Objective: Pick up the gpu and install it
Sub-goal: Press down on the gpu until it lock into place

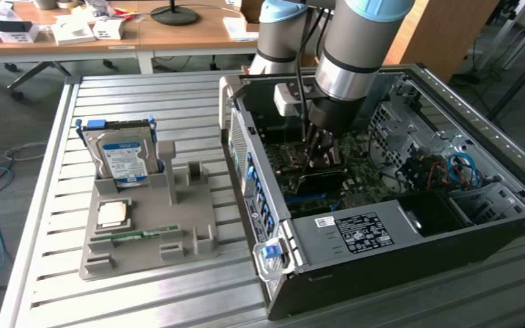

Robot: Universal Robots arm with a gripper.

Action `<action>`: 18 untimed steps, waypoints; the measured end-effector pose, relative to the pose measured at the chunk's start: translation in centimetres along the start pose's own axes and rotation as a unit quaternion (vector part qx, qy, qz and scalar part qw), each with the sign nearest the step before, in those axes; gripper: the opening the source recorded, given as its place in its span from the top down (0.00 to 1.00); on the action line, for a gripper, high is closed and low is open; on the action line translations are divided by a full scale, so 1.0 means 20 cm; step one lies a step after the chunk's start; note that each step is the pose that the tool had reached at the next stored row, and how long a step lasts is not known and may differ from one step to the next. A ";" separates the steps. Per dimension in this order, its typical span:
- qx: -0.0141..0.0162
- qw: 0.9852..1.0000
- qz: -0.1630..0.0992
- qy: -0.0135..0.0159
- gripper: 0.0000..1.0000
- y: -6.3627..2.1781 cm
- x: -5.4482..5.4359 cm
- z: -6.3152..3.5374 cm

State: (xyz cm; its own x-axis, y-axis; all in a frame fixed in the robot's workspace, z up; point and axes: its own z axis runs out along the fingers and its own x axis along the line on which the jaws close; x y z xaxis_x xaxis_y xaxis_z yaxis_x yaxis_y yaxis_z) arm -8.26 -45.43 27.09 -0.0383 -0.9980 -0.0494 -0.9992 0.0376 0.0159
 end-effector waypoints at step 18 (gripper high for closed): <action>0.000 1.000 0.000 0.000 0.89 -0.001 0.01 0.005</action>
State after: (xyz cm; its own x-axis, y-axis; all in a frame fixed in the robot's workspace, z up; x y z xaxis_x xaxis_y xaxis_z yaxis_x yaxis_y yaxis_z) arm -8.25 -45.54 26.98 -0.0383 -0.9980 -0.0494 -0.9992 0.0376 0.0159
